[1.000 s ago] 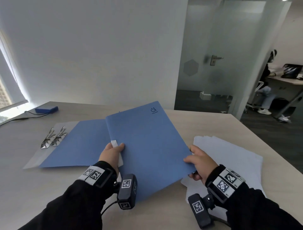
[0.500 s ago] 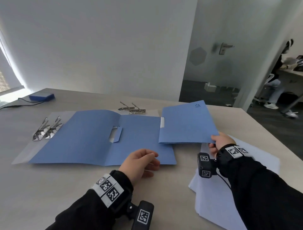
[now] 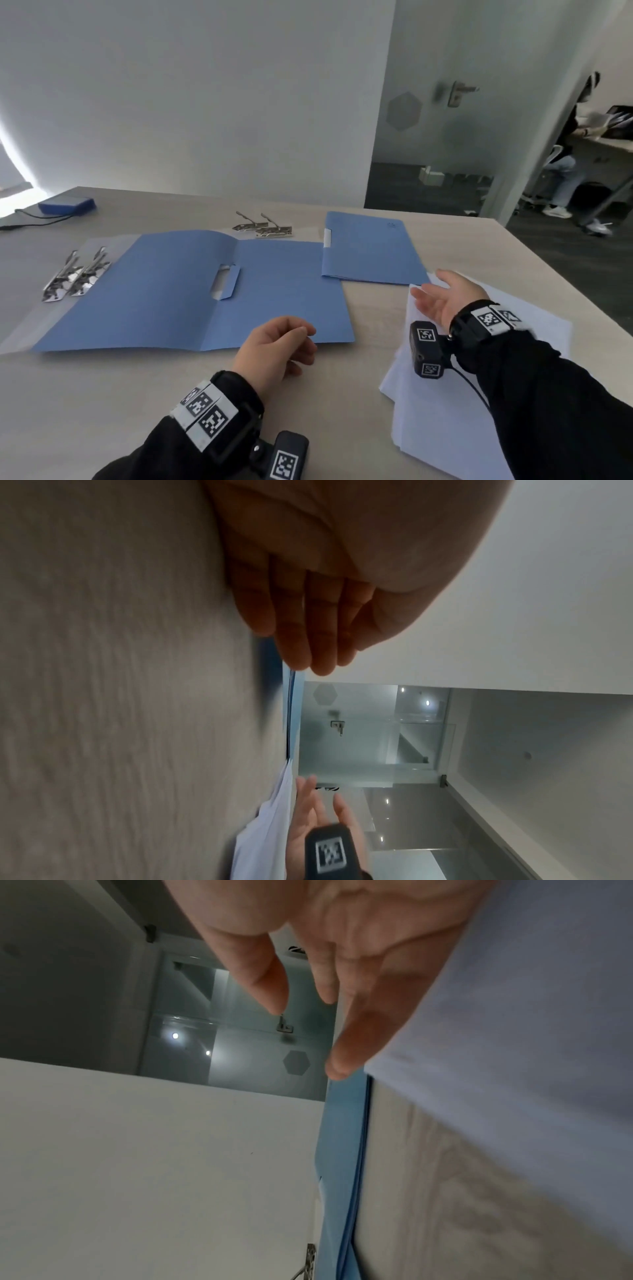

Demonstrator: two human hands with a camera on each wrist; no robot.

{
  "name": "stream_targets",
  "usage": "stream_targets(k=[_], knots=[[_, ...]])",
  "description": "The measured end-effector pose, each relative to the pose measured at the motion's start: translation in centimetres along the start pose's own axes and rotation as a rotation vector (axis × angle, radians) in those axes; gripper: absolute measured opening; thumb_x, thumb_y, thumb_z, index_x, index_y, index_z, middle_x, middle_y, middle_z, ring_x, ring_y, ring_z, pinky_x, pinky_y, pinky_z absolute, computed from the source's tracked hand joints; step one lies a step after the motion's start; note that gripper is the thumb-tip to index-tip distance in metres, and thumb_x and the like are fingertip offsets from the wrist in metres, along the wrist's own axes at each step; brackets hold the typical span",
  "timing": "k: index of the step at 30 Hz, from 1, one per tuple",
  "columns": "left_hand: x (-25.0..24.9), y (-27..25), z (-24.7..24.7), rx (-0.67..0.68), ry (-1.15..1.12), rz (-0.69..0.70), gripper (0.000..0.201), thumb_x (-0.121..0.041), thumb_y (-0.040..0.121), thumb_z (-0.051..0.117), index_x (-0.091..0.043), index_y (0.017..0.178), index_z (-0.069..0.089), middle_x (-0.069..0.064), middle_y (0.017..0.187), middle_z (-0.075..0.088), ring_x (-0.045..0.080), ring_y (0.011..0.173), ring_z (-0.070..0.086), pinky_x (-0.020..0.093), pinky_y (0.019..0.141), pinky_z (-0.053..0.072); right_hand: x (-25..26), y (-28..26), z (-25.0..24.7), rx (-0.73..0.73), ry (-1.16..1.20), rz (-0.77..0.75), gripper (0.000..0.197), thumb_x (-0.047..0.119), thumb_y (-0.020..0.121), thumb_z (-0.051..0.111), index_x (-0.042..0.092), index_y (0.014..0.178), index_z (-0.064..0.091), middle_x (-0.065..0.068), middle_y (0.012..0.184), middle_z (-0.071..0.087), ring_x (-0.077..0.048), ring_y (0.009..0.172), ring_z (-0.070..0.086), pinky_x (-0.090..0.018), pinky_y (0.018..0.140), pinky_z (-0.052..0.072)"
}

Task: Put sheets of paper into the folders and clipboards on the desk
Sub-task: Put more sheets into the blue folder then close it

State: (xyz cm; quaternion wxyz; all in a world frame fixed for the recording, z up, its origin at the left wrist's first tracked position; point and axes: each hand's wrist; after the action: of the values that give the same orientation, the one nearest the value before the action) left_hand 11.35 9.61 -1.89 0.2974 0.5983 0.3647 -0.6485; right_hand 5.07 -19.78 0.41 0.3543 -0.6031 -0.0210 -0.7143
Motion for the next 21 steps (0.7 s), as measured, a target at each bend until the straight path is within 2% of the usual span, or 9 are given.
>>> stream_targets(k=[2,6,8,10,12,14,16,18,21], knots=[[0.1,-0.4,0.8,-0.015,0.056,0.032,0.020,-0.009,0.093,0.051,-0.011,0.084,0.068,0.002,0.068,0.068,0.015,0.063,0.062,0.026,0.056,0.045,0.3,-1.9,-2.3,-0.004,-0.023,-0.044,0.028,0.020,0.096,0.053,0.012,0.123,0.055,-0.014,0.109,0.067,-0.027,0.074,0.068,-0.034,0.060,0.054],[-0.1,-1.2,3.8,-0.046,0.153,0.150,0.018,-0.008,0.090,0.055,-0.014,0.084,0.070,-0.004,0.068,0.070,0.006,0.068,0.063,0.017,0.066,0.046,1.3,-5.2,-7.7,-0.057,-0.206,-0.122,0.022,0.022,0.093,0.057,0.011,0.112,0.062,-0.012,0.097,0.073,-0.025,0.073,0.067,-0.031,0.060,0.053],[-0.4,-1.6,5.7,-0.049,0.176,0.201,0.022,-0.008,0.090,0.055,-0.020,0.082,0.071,-0.008,0.077,0.074,0.008,0.080,0.066,0.021,0.077,0.046,1.8,-6.8,-10.6,-0.099,-0.331,-0.156,0.018,0.024,0.091,0.059,0.014,0.105,0.065,-0.010,0.094,0.075,-0.024,0.075,0.066,-0.030,0.062,0.050],[-0.4,-2.0,7.7,-0.027,0.255,0.216,0.025,-0.012,0.090,0.055,-0.031,0.085,0.071,-0.014,0.086,0.074,0.009,0.089,0.066,0.020,0.078,0.046,2.1,-8.4,-13.2,-0.140,-0.427,-0.177,0.017,0.024,0.090,0.059,0.014,0.101,0.066,-0.007,0.092,0.075,-0.021,0.075,0.062,-0.029,0.060,0.045],[-0.2,-2.3,9.7,0.021,0.353,0.206,0.026,-0.021,0.089,0.053,-0.041,0.091,0.069,-0.015,0.093,0.073,0.011,0.093,0.066,0.022,0.079,0.050,2.3,-9.6,-15.6,-0.191,-0.486,-0.194,0.016,0.023,0.090,0.058,0.014,0.100,0.067,-0.005,0.093,0.074,-0.019,0.077,0.059,-0.029,0.059,0.042],[0.2,-2.3,11.6,0.081,0.401,0.175,0.029,-0.025,0.089,0.051,-0.045,0.104,0.065,-0.016,0.109,0.068,0.009,0.100,0.063,0.030,0.089,0.052,2.2,-10.5,-17.7,-0.232,-0.520,-0.186,0.018,0.022,0.091,0.056,0.013,0.101,0.067,-0.006,0.097,0.073,-0.020,0.079,0.058,-0.030,0.063,0.044],[0.5,-2.1,13.2,0.129,0.500,0.152,0.037,-0.025,0.090,0.051,-0.040,0.123,0.058,-0.013,0.130,0.059,0.009,0.117,0.055,0.029,0.104,0.042,2.0,-11.2,-19.5,-0.253,-0.517,-0.149,0.016,0.019,0.091,0.056,0.012,0.099,0.067,-0.011,0.103,0.070,-0.023,0.085,0.060,-0.034,0.068,0.048],[0.9,-1.7,14.4,0.149,0.680,0.173,0.048,-0.028,0.090,0.050,-0.033,0.137,0.047,-0.012,0.149,0.042,0.009,0.139,0.034,0.029,0.116,0.025,1.8,-11.9,-20.7,-0.237,-0.454,-0.096,0.017,0.018,0.092,0.055,0.012,0.104,0.065,-0.014,0.108,0.067,-0.026,0.089,0.064,-0.039,0.070,0.054],[0.9,-1.5,15.4,0.171,0.905,0.146,0.056,-0.033,0.092,0.043,-0.034,0.146,0.032,-0.013,0.156,0.030,0.006,0.148,0.012,0.035,0.121,0.011,1.5,-12.9,-21.6,-0.188,-0.351,-0.028,0.020,0.018,0.094,0.054,0.013,0.112,0.059,-0.016,0.109,0.067,-0.033,0.093,0.070,-0.048,0.075,0.059]])
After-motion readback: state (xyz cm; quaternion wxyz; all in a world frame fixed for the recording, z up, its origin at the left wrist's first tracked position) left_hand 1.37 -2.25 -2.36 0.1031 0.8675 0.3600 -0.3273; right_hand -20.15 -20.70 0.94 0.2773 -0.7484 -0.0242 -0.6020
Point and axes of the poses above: each hand's wrist, its own y-axis towards the middle knuckle, its own z-axis out of the palm, x = y × z
